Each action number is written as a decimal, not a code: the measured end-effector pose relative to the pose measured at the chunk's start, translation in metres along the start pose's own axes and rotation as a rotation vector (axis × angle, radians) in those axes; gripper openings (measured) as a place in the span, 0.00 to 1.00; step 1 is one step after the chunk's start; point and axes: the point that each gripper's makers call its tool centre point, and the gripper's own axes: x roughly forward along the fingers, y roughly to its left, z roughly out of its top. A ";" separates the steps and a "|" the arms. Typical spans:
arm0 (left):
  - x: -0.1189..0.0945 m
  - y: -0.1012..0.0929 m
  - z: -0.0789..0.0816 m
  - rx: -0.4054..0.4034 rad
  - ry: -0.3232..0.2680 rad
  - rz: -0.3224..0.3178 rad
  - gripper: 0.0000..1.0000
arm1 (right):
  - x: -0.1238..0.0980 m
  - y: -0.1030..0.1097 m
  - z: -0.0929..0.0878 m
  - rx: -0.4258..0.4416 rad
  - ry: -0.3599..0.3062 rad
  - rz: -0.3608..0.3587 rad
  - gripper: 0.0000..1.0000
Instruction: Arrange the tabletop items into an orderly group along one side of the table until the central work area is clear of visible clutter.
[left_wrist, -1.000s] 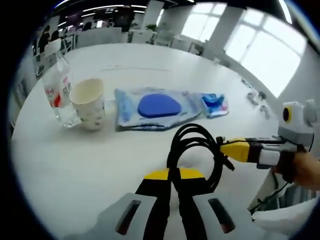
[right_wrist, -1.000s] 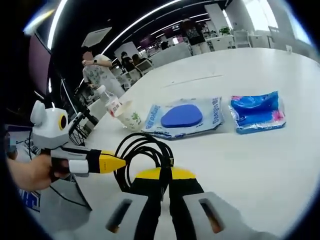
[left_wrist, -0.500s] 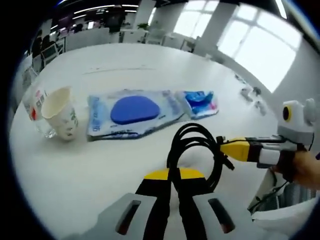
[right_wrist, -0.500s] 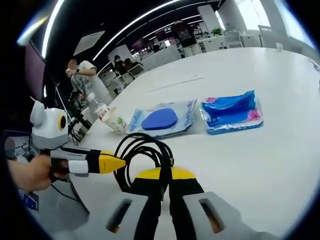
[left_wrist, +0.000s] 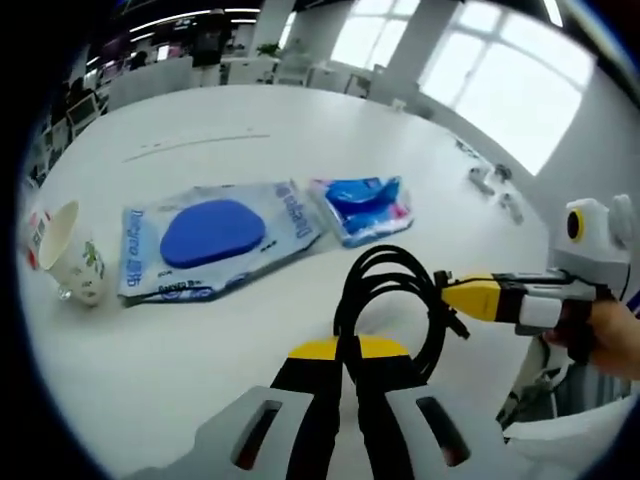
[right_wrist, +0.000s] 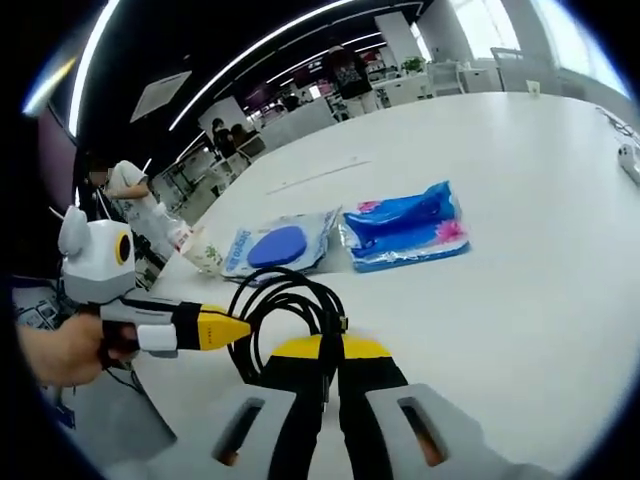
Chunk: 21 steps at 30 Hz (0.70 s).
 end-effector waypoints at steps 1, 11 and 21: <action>0.001 -0.001 0.000 0.001 0.001 -0.001 0.00 | 0.000 -0.002 0.000 0.002 0.000 -0.002 0.00; 0.019 -0.014 0.004 0.004 0.009 -0.013 0.00 | -0.001 -0.024 0.006 0.024 -0.005 -0.018 0.00; 0.037 -0.015 0.006 0.009 0.045 -0.025 0.00 | 0.008 -0.041 0.015 0.017 0.004 -0.025 0.01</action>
